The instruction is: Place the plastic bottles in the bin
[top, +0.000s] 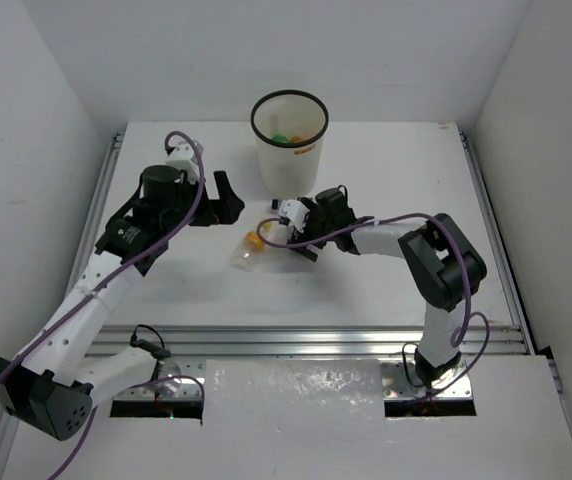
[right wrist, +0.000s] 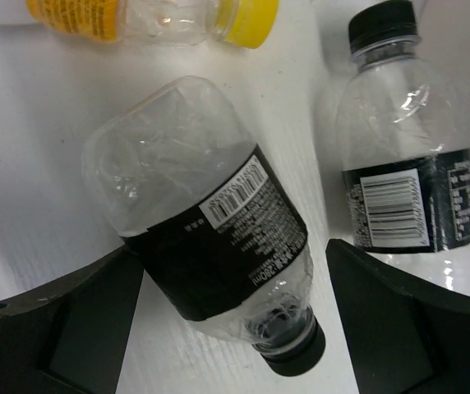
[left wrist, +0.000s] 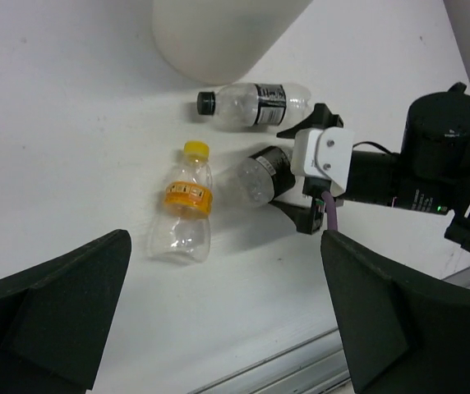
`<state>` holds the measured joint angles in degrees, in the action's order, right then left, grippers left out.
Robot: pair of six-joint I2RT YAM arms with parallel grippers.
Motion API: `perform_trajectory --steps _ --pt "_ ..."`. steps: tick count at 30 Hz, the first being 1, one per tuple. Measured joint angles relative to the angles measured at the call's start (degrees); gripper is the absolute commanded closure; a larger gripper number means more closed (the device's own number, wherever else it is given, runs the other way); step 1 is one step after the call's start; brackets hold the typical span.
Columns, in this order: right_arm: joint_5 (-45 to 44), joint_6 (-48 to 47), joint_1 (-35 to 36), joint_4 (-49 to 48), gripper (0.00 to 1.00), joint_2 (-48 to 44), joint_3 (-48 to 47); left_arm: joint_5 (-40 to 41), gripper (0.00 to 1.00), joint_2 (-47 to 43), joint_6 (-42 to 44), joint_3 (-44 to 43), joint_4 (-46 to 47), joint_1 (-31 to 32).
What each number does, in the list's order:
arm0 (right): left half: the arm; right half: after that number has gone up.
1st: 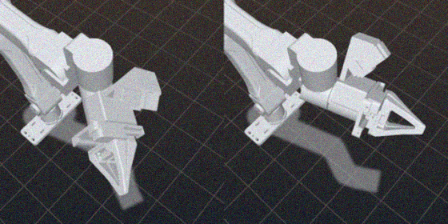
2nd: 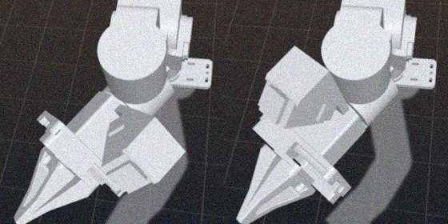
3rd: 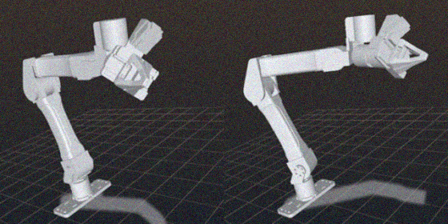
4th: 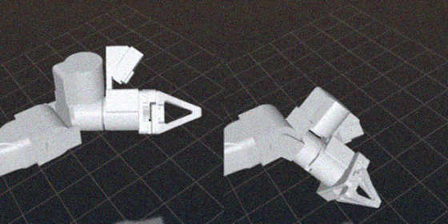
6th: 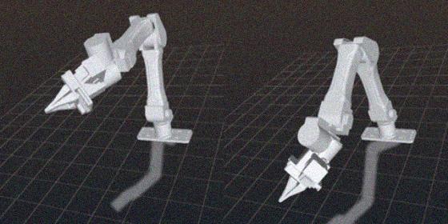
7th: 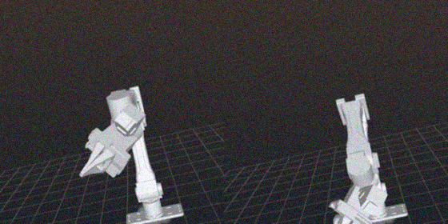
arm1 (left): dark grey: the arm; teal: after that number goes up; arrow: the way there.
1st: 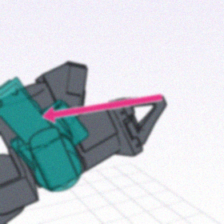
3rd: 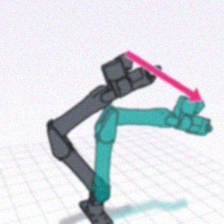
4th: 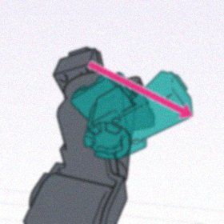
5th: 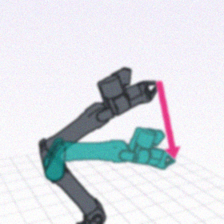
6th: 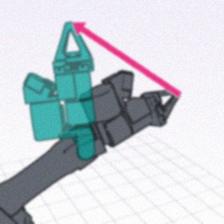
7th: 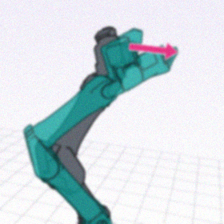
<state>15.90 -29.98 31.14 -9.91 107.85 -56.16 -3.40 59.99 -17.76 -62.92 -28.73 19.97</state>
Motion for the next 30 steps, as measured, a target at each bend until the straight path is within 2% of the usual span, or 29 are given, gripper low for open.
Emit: perform_trajectory --steps 2,3,6,8,12,16,19,22,26,29,30 --pt "-0.48 -0.52 0.46 -0.68 0.25 0.76 0.11 -0.74 0.03 -0.76 0.31 1.60 0.09 -0.02" --pt "-0.46 -0.70 0.63 -0.92 0.39 0.74 0.42 -1.27 0.03 -1.29 0.44 2.29 0.22 -0.02" --pt "-0.26 0.22 0.96 -3.19 0.54 -1.01 3.21 -2.58 0.03 -2.49 0.66 3.06 0.44 0.00" --pt "0.31 1.40 1.09 -3.91 0.59 -4.48 7.13 -3.76 0.03 -3.80 0.74 3.63 0.57 0.00" --pt "1.66 9.14 1.27 -3.39 0.64 -14.56 13.75 -7.96 0.03 -6.86 0.70 5.75 1.73 0.00" --pt "3.98 25.05 1.27 -3.32 0.64 -24.13 15.19 -15.65 0.02 -7.72 -2.05 9.97 7.06 0.57" --pt "7.32 37.64 1.25 -5.03 0.64 -30.97 16.48 -19.34 0.02 -6.60 -4.90 13.22 12.57 3.50" --pt "11.30 46.90 1.27 -6.73 0.64 -35.47 17.40 -19.76 0.01 -4.33 -6.29 13.60 17.35 8.39" --pt "15.63 54.29 1.29 -7.41 0.64 -38.73 17.59 -18.23 0.02 -1.27 -7.39 12.76 21.64 11.47" --pt "18.12 57.42 1.31 -7.76 0.63 -40.37 17.59 -16.74 0.06 2.49 -8.13 10.86 23.54 11.91" --pt "18.32 58.10 1.31 -7.69 0.63 -40.70 17.59 -16.90 0.11 3.50 -8.76 10.43 24.20 11.93"
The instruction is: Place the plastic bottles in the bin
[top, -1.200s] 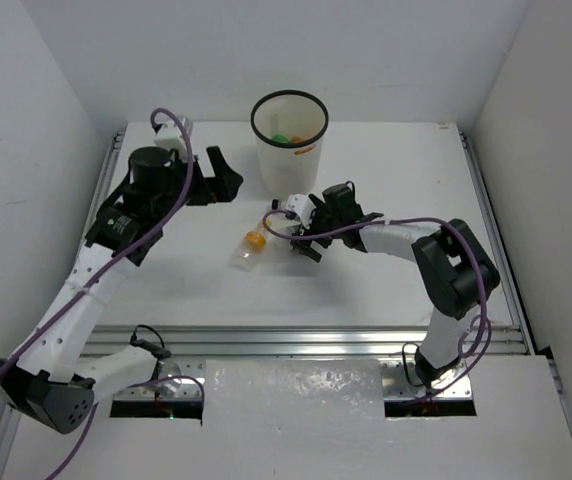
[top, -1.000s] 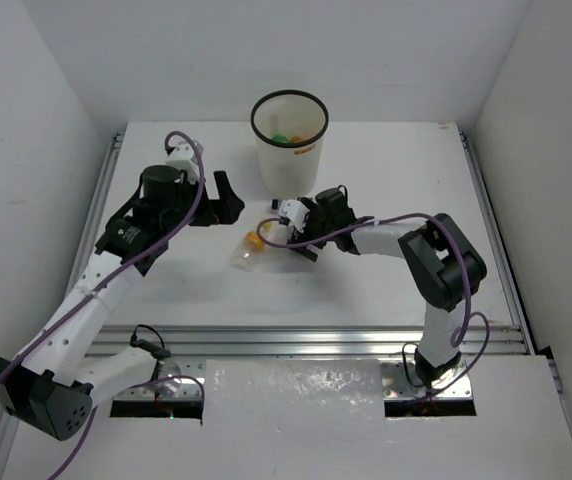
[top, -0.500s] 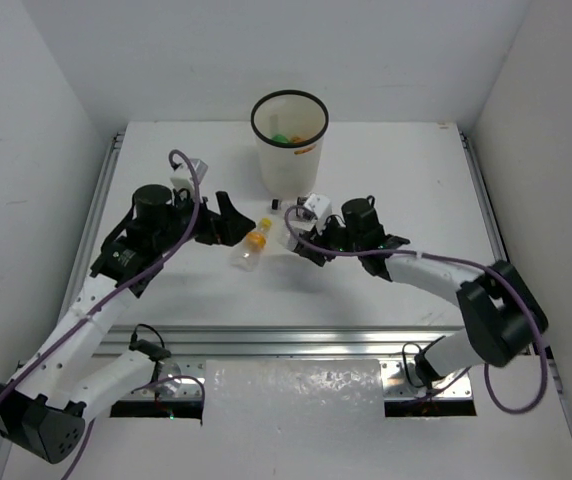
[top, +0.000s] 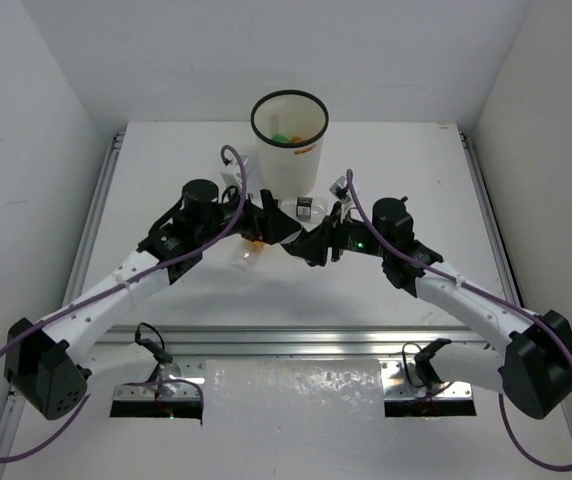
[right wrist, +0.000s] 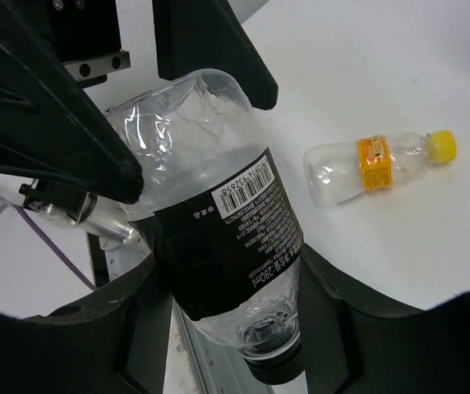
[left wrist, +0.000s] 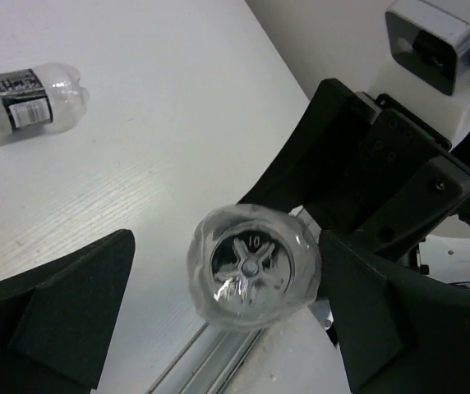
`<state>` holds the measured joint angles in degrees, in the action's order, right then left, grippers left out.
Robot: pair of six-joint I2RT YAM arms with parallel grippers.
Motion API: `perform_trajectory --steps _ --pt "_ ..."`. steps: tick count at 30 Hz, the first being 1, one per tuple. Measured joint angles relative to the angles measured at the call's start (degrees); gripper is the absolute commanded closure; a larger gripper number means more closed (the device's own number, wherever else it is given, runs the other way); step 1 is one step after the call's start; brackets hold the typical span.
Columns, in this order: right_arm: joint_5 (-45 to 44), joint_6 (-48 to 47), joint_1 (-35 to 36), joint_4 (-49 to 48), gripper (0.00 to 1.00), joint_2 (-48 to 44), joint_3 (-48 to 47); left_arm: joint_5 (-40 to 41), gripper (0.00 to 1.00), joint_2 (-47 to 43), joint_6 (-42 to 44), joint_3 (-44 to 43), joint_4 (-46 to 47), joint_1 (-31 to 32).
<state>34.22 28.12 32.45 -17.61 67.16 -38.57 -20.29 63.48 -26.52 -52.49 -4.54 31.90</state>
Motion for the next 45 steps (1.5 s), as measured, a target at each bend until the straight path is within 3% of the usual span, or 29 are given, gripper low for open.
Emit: perform_trajectory --steps 1,3,5,6,8,9,13,20,26,27,29,30,32,33,36,39,41,45 --pt "0.09 0.66 -0.09 0.17 0.63 -0.15 0.00 0.15 0.15 1.27 -0.46 -0.66 0.33 0.04" --pt "0.20 1.57 -0.22 0.31 0.61 -0.22 0.00 0.46 0.57 3.13 -1.42 -1.92 0.74 0.48" --pt "-0.74 2.32 -0.42 1.20 0.55 -0.26 0.02 0.22 0.91 4.33 -1.40 -3.23 0.94 1.25" --pt "-1.11 2.16 -0.50 1.40 0.39 -0.52 0.02 0.11 1.00 4.74 -1.51 -3.67 0.87 1.42" --pt "-1.36 2.78 -0.57 1.38 0.10 -1.40 0.02 0.11 1.00 5.49 -1.90 -4.87 0.55 1.40" --pt "-1.66 2.86 -0.50 1.33 0.01 -2.16 0.02 0.31 1.00 5.92 -1.99 -5.75 0.28 1.40" --pt "-7.23 2.73 -0.04 1.88 0.01 -5.92 0.07 3.91 1.00 7.63 -2.49 -11.26 -2.95 1.42" --pt "-33.62 2.05 -0.52 16.35 0.01 -11.61 -0.02 26.77 1.00 16.46 -1.27 -30.95 -8.81 -0.70" --pt "-42.40 0.59 -2.64 26.71 0.01 -8.90 0.00 31.85 1.00 30.91 0.59 -48.37 -10.23 -6.45" --pt "-42.25 0.07 -2.67 26.91 0.01 -8.61 0.20 32.17 0.99 33.81 0.85 -52.09 -11.67 -7.04" --pt "-40.76 -1.46 -2.69 26.05 0.01 -8.20 1.07 32.48 0.69 39.23 1.38 -58.73 -13.42 -8.11" --pt "-39.87 -2.14 -2.69 25.51 0.01 -8.02 1.51 32.50 0.37 41.99 1.77 -62.31 -14.27 -8.48" --pt "-37.51 -4.61 -2.69 24.09 0.01 -6.75 2.12 32.26 0.09 47.84 2.40 -70.27 -16.79 -9.03" --pt "-35.95 -6.23 -2.69 23.12 0.01 -5.70 2.14 32.04 0.00 50.88 3.02 -74.40 -17.64 -9.11" --pt "-31.45 -13.42 -2.69 19.23 0.01 -0.96 1.77 30.97 0.00 55.93 3.34 -80.17 -20.26 -9.16" --pt "-29.42 -22.56 -2.60 18.12 0.01 5.90 -1.46 29.31 0.00 56.04 3.48 -78.64 -22.56 -9.14" --pt "-29.49 -29.92 -2.62 17.94 0.01 13.27 -6.84 28.59 0.00 53.48 3.28 -74.05 -22.60 -8.92" --pt "-30.36 -41.57 -2.62 13.44 0.01 25.77 -14.86 29.94 0.00 39.50 1.81 -54.60 -23.12 -7.37"
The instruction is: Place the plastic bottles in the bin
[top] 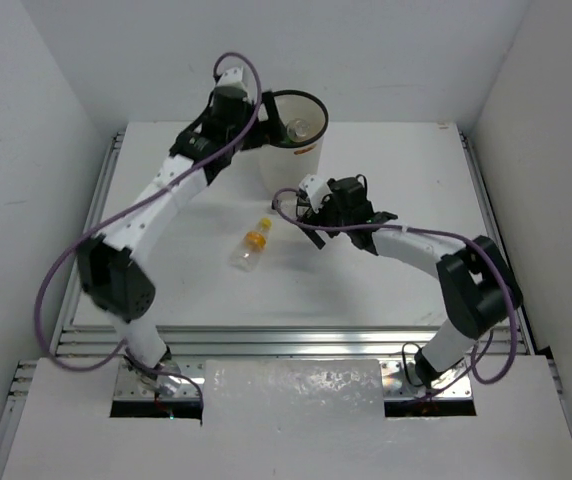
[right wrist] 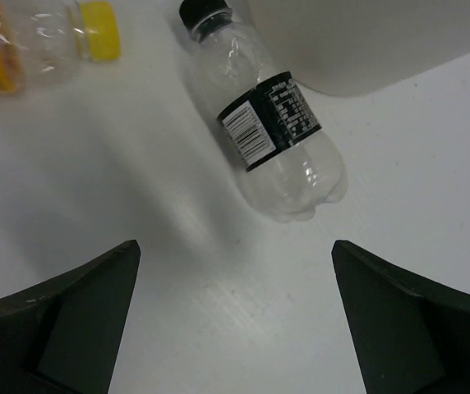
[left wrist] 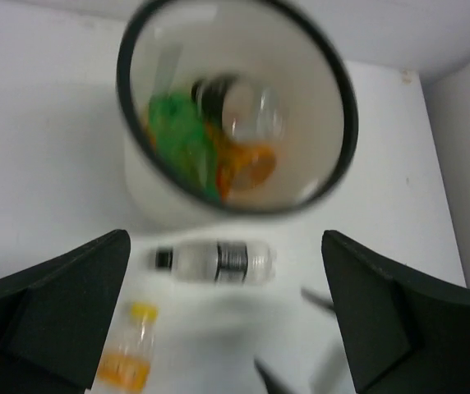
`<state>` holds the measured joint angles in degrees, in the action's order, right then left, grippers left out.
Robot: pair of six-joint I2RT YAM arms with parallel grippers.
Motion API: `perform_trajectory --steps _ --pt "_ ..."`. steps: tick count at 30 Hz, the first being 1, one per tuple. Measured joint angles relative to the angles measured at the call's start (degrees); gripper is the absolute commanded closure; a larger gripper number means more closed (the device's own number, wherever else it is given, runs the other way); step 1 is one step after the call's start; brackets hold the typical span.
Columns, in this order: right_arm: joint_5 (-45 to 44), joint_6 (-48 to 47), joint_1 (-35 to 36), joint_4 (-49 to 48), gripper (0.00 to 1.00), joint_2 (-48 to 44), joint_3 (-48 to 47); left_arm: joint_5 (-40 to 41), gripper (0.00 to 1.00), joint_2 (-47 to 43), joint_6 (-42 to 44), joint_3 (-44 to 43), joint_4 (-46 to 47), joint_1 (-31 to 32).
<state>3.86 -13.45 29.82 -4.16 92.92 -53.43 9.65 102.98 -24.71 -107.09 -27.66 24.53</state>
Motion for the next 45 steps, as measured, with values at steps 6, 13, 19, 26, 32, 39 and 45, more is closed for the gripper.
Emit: perform_trajectory --steps 6,13,19,26,32,39,45 --pt "-2.84 -10.69 0.00 -3.28 0.05 14.60 -8.63 -0.17 0.00 -30.95 -3.45 32.57 3.15 5.14" --pt "-7.74 -16.52 0.00 -8.11 0.36 26.18 -16.33 1.81 0.00 -48.39 -5.40 47.56 3.74 12.55" --pt "-8.31 -16.50 0.00 -9.99 0.71 22.62 -11.43 5.42 0.00 -56.46 -5.05 51.39 -1.57 12.50" --pt "-5.01 -3.78 0.00 -6.34 0.71 4.74 3.19 2.54 0.00 -59.10 -4.02 54.05 1.05 12.50" --pt "7.37 20.81 -0.17 -6.08 0.71 -18.01 11.19 -8.31 0.00 -54.47 -3.85 57.48 10.62 12.50" --pt "25.24 38.84 -0.07 -11.67 0.71 -31.63 17.77 -17.11 0.00 -48.19 -4.70 60.63 21.20 12.50" --pt "35.08 46.29 -0.13 -16.22 0.70 -32.37 17.99 -23.54 0.05 -46.07 -6.16 60.63 32.65 12.52"
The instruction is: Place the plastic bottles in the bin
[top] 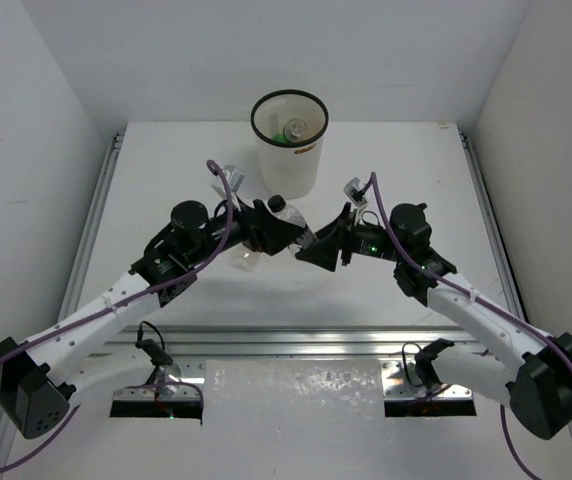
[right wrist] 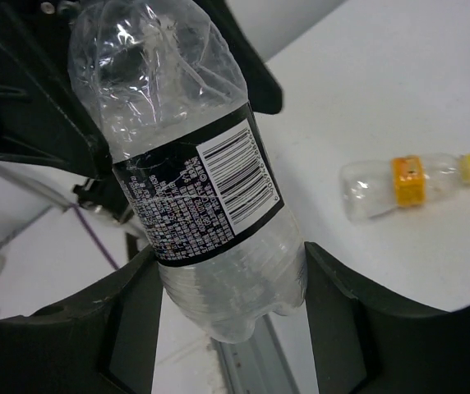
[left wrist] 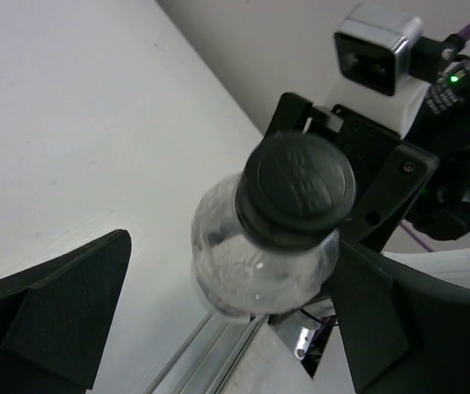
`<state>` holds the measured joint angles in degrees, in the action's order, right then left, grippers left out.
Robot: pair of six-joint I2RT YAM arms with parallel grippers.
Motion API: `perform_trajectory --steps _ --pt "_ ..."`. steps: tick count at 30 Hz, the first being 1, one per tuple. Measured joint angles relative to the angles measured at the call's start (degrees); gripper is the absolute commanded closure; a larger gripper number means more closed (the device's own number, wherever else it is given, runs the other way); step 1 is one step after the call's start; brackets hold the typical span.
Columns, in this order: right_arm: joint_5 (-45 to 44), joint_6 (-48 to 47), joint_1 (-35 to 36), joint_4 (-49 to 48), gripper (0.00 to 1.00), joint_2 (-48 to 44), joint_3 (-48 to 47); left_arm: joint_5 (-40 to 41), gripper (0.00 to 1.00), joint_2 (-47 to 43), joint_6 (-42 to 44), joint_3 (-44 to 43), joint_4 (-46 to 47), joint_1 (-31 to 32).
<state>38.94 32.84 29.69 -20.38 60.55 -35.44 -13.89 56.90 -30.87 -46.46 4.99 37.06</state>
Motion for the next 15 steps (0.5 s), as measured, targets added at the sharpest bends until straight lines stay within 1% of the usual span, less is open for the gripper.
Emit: perform_trajectory --steps 1,2,3,4,5,6,7,8,10,12,13,15 --pt "1.09 0.72 0.07 -0.61 0.69 -0.02 0.00 -0.68 0.10 0.28 -0.31 0.00 1.27 0.00" --pt "2.12 1.55 0.07 -1.11 0.66 -0.02 0.02 -1.53 0.21 0.66 -0.57 0.00 2.71 0.00" --pt "2.75 2.08 0.04 -1.46 0.64 -0.02 0.04 -2.16 0.36 1.01 -1.07 0.00 3.91 0.00" --pt "3.19 2.60 0.00 -1.68 0.61 -0.02 0.09 -2.86 0.70 1.40 -1.42 -0.02 4.90 0.00" --pt "3.28 2.91 -0.04 -1.66 0.54 -0.04 0.20 -3.91 0.83 1.79 -1.88 -0.07 6.05 0.00" --pt "3.50 3.21 -0.13 -1.75 0.03 -0.04 0.28 -4.72 0.95 2.25 -1.81 -0.24 6.95 0.04" --pt "3.45 3.26 -0.22 -1.68 0.01 -0.15 0.28 -4.87 1.00 2.71 -1.40 -0.44 7.04 0.02" --pt "3.58 3.32 -0.39 -1.57 0.01 -0.55 0.28 -5.11 1.00 3.32 -1.38 -0.81 7.17 0.02" --pt "0.31 2.89 -0.22 1.99 0.01 -2.01 -0.28 -3.21 1.00 5.49 -1.20 -3.43 5.09 0.00" --pt "-5.60 1.90 -0.11 7.82 0.01 -3.89 -1.38 1.75 1.00 8.68 -1.05 -9.35 0.83 0.00" --pt "-11.13 1.84 -0.09 12.13 0.01 -5.01 -2.36 5.46 1.00 10.82 -0.68 -14.14 -3.39 0.02" --pt "-22.34 2.08 -0.11 19.89 0.01 -7.30 -3.52 12.74 1.00 16.00 0.44 -24.46 -7.98 -0.28"
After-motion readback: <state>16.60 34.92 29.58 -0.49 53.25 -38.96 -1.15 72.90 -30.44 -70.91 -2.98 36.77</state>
